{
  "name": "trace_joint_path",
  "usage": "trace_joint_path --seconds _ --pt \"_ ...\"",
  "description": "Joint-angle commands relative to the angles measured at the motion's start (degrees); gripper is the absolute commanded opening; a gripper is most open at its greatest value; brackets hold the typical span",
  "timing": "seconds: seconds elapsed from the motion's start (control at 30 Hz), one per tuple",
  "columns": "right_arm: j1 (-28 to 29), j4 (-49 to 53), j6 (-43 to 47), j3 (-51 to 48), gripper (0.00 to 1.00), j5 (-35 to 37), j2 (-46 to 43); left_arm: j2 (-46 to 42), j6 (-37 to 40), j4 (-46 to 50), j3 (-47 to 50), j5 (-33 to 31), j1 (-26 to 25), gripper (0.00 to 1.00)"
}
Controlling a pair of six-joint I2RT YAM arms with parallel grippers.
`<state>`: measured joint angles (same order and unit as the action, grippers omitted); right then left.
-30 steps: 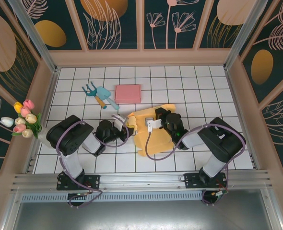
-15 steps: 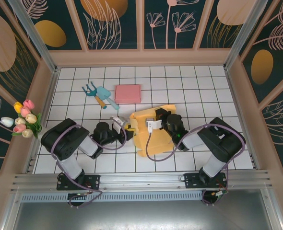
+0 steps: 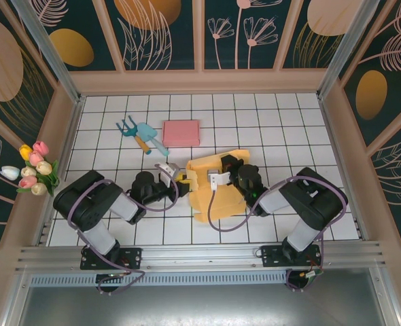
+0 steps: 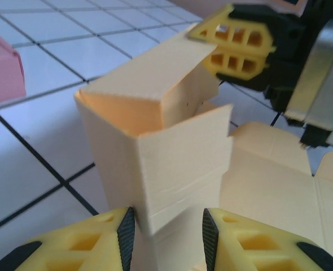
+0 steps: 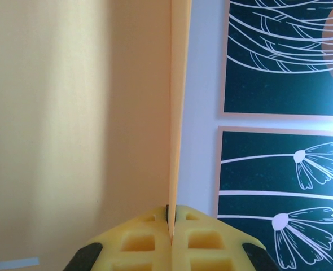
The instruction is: Fold the paper box
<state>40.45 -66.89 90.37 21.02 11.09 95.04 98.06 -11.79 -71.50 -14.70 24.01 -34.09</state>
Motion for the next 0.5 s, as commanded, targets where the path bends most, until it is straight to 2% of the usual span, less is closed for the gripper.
trace_joint_path --seconds 0.0,0.47 --pt "1.08 2.76 0.77 -1.89 0.0 0.24 0.59 2.37 -2.67 -3.01 -1.25 1.55 -0.33 0.39" --pt "4.38 -7.01 1.87 -4.72 0.0 3.67 1.46 0.46 -1.25 3.34 -3.62 -7.72 -5.95 0.39"
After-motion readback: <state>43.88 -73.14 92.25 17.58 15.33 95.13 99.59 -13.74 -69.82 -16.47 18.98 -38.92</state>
